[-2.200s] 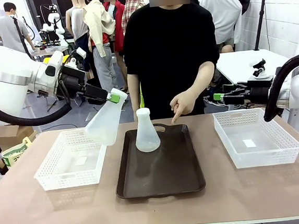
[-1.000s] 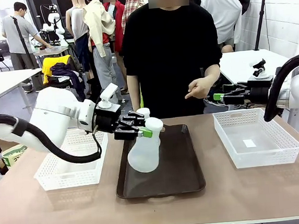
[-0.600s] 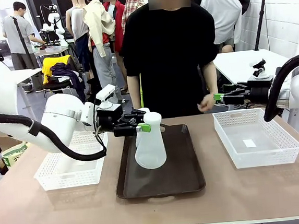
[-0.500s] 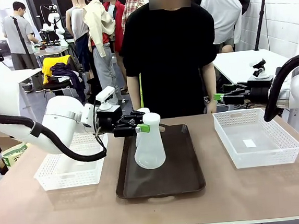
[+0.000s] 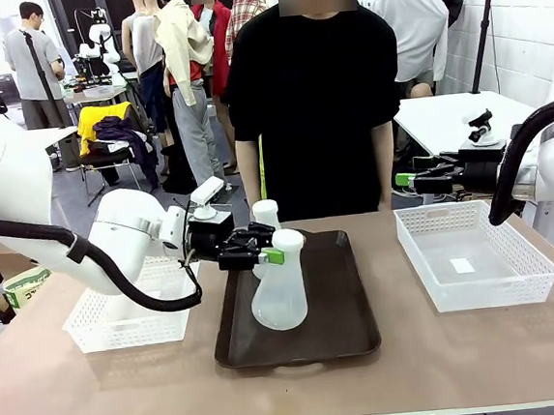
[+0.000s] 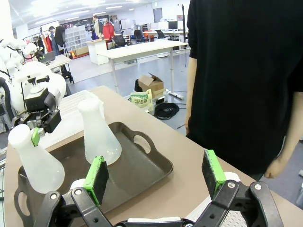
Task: Prepare the laboratory tools.
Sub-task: Place the picked Big flask upright in the Handle tray as directed by the person.
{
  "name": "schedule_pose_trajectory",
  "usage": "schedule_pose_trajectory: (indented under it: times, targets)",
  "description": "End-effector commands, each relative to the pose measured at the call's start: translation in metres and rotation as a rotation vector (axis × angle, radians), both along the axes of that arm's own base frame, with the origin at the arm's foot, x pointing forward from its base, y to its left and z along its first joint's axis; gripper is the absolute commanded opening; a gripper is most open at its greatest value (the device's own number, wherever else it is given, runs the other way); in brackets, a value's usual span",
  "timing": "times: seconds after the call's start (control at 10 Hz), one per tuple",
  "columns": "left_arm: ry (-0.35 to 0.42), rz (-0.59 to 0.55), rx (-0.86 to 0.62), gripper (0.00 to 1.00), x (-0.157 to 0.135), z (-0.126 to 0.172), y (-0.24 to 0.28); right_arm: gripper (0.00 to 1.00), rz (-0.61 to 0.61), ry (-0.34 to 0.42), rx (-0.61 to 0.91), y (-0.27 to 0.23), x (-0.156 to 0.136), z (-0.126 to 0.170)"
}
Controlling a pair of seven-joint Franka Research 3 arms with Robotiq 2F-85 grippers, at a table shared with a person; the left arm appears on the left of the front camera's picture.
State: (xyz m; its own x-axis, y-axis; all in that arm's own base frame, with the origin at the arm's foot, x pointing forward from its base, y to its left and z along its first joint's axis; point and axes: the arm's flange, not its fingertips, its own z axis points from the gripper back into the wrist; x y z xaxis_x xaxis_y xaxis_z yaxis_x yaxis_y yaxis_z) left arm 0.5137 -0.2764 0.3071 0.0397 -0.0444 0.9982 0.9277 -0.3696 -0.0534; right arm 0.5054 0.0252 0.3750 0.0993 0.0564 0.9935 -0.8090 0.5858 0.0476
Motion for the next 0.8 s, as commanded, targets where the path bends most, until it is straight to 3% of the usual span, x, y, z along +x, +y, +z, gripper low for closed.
schedule_pose_trajectory:
  times: [0.0,0.1,0.2,0.6,0.7]
  targets:
    - [0.012,-0.016,0.023,0.00,0.0106,-0.0041,-0.0012,1.00,0.002,0.015,-0.009,0.0007,0.0006,0.0011]
    - [0.031,-0.009,0.030,0.00,0.0125,-0.0084,-0.0001,1.00,0.002,0.015,-0.009,0.0007,0.0006,0.0011]
    - [0.038,-0.006,0.028,0.10,0.0122,-0.0082,0.0010,1.00,0.002,0.015,-0.009,0.0007,0.0006,0.0011]
    - [0.050,-0.008,0.085,0.90,0.0123,-0.0091,0.0037,1.00,0.002,0.015,-0.009,0.0007,0.0006,0.0011]
    - [0.060,-0.010,0.104,1.00,0.0103,-0.0083,0.0046,1.00,0.002,0.015,-0.009,0.0007,0.0006,0.0011]
